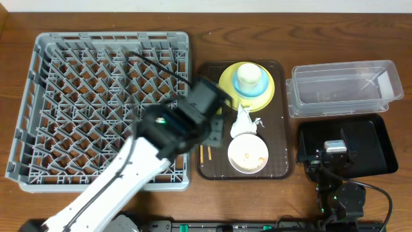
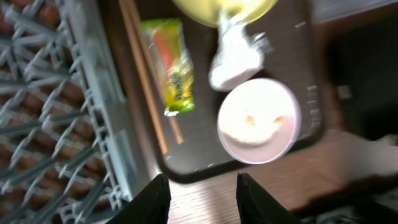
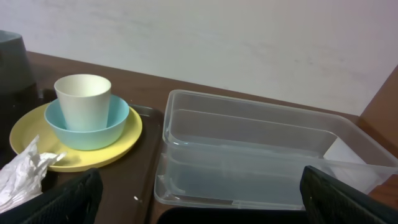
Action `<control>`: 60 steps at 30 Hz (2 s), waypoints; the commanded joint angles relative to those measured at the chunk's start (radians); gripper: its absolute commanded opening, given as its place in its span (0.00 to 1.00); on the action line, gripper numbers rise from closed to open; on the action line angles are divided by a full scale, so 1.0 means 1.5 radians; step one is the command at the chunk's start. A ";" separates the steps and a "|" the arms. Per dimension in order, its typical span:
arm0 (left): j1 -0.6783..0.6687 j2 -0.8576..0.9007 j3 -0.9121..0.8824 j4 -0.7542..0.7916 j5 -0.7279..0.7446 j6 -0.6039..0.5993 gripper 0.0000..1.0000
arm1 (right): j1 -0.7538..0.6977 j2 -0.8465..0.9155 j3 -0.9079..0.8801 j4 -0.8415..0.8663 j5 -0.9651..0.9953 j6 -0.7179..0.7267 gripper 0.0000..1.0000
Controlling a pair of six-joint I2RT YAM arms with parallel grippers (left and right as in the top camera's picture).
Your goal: Sort waste into correct bins and load items into the dishwasher rack
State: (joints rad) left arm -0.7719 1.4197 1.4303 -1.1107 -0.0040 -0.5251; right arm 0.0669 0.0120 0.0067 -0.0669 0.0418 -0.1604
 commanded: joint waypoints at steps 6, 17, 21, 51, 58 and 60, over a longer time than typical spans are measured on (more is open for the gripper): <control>-0.033 0.109 -0.066 -0.007 -0.080 -0.072 0.31 | 0.004 -0.004 -0.001 -0.002 0.007 0.012 0.99; -0.033 0.244 -0.079 0.134 -0.113 -0.071 0.14 | 0.004 -0.004 -0.001 -0.002 0.007 0.012 0.99; -0.033 0.285 -0.079 0.193 -0.132 -0.067 0.06 | 0.004 -0.004 -0.001 -0.002 0.007 0.012 0.99; -0.027 0.363 -0.049 0.400 0.030 0.046 0.17 | 0.004 -0.004 -0.001 -0.002 0.007 0.012 0.99; -0.025 0.253 -0.043 0.351 -0.106 0.039 0.32 | 0.004 -0.004 -0.001 -0.002 0.007 0.012 0.99; -0.020 0.230 -0.043 0.315 -0.155 0.014 0.32 | 0.004 -0.004 -0.001 -0.002 0.007 0.012 0.99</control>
State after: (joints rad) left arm -0.8124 1.8179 1.3354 -0.6014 -0.0910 -0.4747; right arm 0.0669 0.0116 0.0067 -0.0669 0.0418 -0.1608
